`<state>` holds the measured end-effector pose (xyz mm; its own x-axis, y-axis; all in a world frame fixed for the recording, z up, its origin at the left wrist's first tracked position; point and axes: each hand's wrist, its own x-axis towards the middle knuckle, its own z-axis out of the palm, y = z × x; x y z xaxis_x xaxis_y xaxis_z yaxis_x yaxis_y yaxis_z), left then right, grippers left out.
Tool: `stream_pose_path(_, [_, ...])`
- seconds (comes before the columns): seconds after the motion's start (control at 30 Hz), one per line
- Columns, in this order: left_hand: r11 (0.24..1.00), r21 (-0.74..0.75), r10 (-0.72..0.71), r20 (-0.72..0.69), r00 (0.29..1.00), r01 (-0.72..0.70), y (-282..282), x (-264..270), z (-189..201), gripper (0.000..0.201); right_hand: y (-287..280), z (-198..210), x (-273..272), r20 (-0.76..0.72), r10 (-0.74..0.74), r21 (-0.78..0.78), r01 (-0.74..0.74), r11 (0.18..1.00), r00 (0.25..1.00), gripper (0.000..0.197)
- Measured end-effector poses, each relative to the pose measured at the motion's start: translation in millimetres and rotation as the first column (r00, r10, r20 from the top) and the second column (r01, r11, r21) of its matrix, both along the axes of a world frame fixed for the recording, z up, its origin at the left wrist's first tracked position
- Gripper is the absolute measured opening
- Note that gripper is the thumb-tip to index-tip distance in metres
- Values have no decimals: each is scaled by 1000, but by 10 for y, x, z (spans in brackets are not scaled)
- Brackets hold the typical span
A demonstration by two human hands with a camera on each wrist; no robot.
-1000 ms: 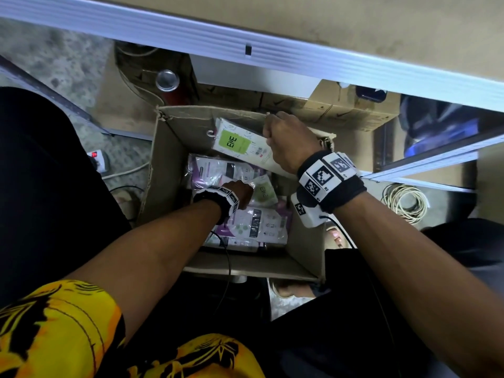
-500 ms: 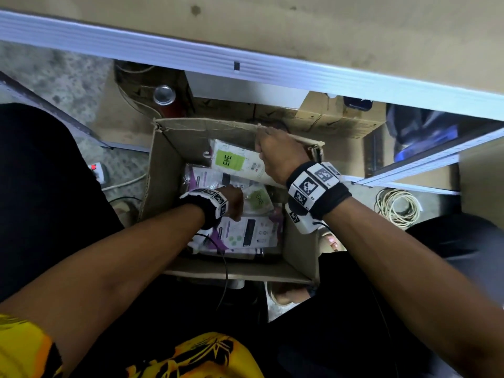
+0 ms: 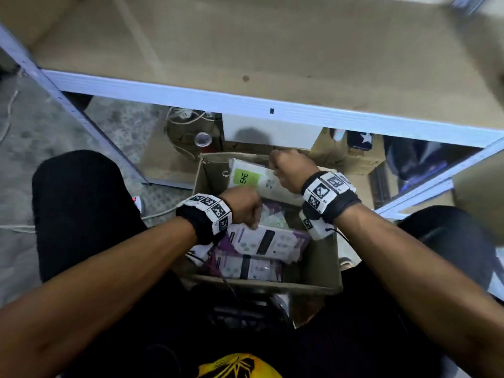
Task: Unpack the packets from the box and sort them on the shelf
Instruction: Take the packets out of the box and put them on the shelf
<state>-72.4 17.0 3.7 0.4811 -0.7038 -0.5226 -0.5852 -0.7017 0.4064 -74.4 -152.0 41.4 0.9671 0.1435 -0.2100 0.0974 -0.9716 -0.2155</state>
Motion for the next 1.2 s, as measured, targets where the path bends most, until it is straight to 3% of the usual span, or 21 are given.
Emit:
stream_pose_path(0.3, [954,-298,53,124,991,-14,409,-78,1029,12,-171,716,-289,49,-128,171,118,978,991,11])
stream_pose_path(0.47, [903,-427,84,97,992,-34,689,26,1593,13,-349,1258,-407,94,-141,176,123,977,986,8])
stream_pose_path(0.67, [795,-577,192,-55,980,-188,1078,390,2124,13,-507,1799,-390,146,-198,241,159,957,969,8])
stream_pose_path(0.8, [657,-681,284,-174,943,-324,1291,684,2340,10,-452,1965,-387,69,-344,543,254,800,937,6])
stream_pose_path(0.93, [470,-735,382,-330,863,-488,1404,941,2330,5,-328,1965,-361,-40,-450,789,305,534,892,13])
stream_pose_path(1.07, [217,-692,409,-576,708,-689,1419,1141,2179,28,-195,1914,-121,-131,-493,889,322,326,860,15])
stream_pose_path(1.2, [25,-623,508,-666,546,-782,1366,1388,2012,13,-67,1875,341,-221,-482,909,358,213,848,14])
